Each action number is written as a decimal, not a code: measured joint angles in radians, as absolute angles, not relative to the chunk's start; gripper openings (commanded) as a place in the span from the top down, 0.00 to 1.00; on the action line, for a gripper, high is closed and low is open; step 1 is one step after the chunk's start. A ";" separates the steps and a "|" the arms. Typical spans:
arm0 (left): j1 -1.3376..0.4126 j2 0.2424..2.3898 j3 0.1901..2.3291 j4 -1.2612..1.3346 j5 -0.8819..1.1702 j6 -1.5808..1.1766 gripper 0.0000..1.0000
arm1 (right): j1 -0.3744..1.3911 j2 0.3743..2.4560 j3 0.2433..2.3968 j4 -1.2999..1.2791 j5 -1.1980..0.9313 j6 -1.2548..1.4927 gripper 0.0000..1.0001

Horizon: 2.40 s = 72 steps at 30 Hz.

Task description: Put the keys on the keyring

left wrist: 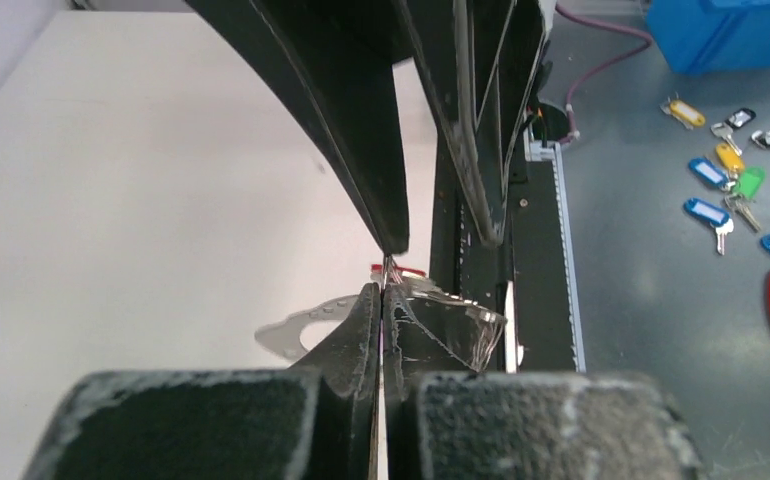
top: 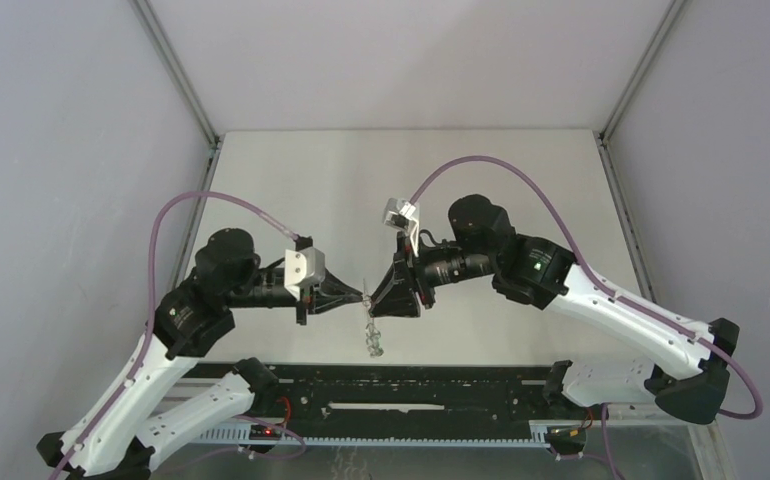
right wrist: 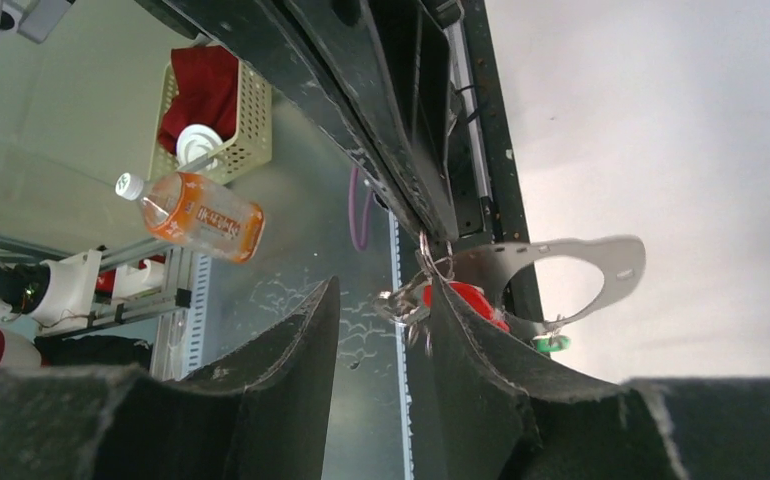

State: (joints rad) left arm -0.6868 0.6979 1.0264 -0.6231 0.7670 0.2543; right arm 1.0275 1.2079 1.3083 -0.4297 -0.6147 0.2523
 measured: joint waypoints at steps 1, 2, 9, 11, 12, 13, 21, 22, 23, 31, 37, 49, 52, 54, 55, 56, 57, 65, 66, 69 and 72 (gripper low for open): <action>-0.687 0.696 1.026 -0.607 0.762 0.239 1.00 | 1.028 1.208 1.297 -0.419 -0.614 0.261 0.54; -0.687 0.691 1.026 -0.594 0.759 0.225 1.00 | 1.027 1.207 1.286 -0.406 -0.615 0.271 0.55; -0.687 0.668 1.021 -0.531 0.755 0.183 1.00 | 1.011 1.200 1.235 -0.320 -0.635 0.331 0.61; -0.687 0.664 1.016 -0.521 0.755 0.183 1.00 | 1.007 1.199 1.231 -0.305 -0.638 0.343 0.61; -0.687 0.662 1.013 -0.517 0.755 0.183 1.00 | 1.006 1.198 1.231 -0.303 -0.638 0.347 0.61; -0.687 0.661 1.011 -0.515 0.754 0.183 1.00 | 1.003 1.196 1.230 -0.302 -0.638 0.348 0.60; -0.687 0.660 1.010 -0.514 0.762 0.184 1.00 | 0.974 1.149 1.207 -0.290 -0.636 0.357 0.53; -0.687 0.660 1.010 -0.514 0.763 0.184 1.00 | 0.973 1.144 1.207 -0.286 -0.636 0.357 0.53; -0.687 0.660 1.010 -0.514 0.764 0.184 1.00 | 0.970 1.140 1.207 -0.278 -0.636 0.357 0.53; -0.687 0.661 1.010 -0.514 0.770 0.183 1.00 | 0.971 1.150 1.207 -0.211 -0.657 0.354 0.68; -0.687 0.661 1.010 -0.508 0.770 0.182 1.00 | 0.978 1.179 1.207 -0.184 -0.683 0.355 0.69; -0.687 0.660 1.010 -0.496 0.773 0.157 1.00 | 1.009 1.184 1.207 -0.179 -0.651 0.344 0.68; -0.687 0.659 1.010 -0.503 0.773 0.156 1.00 | 1.029 1.186 1.207 -0.188 -0.625 0.330 0.86; -0.687 0.657 1.010 -0.504 0.776 0.155 1.00 | 1.033 1.186 1.207 -0.193 -0.608 0.318 1.00; -0.687 0.655 1.010 -0.504 0.774 0.155 1.00 | 1.033 1.186 1.207 -0.194 -0.603 0.318 1.00; -0.687 0.655 1.010 -0.504 0.773 0.155 1.00 | 1.036 1.186 1.207 -0.194 -0.601 0.313 1.00; -0.687 0.654 1.010 -0.505 0.773 0.155 1.00 | 1.037 1.186 1.207 -0.196 -0.598 0.310 1.00; -0.687 0.664 1.010 -0.534 0.795 0.215 0.79 | 1.056 1.200 1.271 -0.312 -0.555 0.241 1.00; -0.687 0.664 1.010 -0.536 0.797 0.219 0.77 | 1.067 1.216 1.306 -0.366 -0.545 0.220 1.00; -0.685 0.694 1.027 -0.607 0.820 0.290 0.79 | 1.102 1.284 1.419 -0.535 -0.507 0.156 1.00; -0.685 0.723 1.036 -0.677 0.844 0.337 0.85 | 1.130 1.337 1.494 -0.662 -0.464 0.102 1.00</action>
State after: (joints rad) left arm -0.6849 0.7227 1.0363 -0.6773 0.8444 0.3370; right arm 1.1301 1.3369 1.4944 -0.6617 -0.4644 0.1017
